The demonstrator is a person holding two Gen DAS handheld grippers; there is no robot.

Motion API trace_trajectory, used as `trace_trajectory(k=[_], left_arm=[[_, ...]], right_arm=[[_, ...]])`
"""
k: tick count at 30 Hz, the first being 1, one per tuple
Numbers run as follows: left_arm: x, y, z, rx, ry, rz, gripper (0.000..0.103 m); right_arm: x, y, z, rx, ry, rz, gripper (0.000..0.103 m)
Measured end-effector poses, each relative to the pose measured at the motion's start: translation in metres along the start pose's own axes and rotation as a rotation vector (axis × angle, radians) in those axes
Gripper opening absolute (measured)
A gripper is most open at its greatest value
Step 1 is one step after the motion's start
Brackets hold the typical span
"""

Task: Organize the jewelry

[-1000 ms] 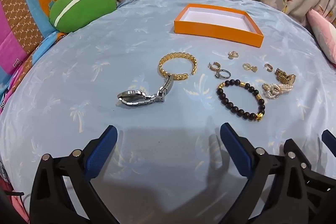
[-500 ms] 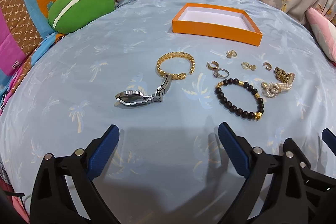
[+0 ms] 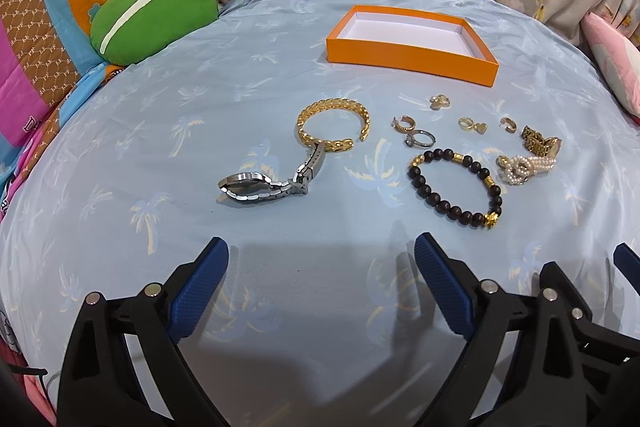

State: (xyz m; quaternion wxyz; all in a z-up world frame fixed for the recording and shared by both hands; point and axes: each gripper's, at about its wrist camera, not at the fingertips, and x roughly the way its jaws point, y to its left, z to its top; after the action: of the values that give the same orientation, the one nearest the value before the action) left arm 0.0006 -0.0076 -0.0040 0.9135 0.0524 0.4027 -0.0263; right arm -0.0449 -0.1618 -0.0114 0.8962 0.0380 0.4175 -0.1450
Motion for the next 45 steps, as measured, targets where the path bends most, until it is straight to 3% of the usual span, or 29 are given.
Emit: trace_trajectory(k=[45], left_arm=[[-0.0005, 0.0002, 0.0005, 0.003, 0.001, 0.000, 0.091]], right_arm=[[0.0001, -0.0003, 0.0000, 0.000, -0.001, -0.002, 0.092]])
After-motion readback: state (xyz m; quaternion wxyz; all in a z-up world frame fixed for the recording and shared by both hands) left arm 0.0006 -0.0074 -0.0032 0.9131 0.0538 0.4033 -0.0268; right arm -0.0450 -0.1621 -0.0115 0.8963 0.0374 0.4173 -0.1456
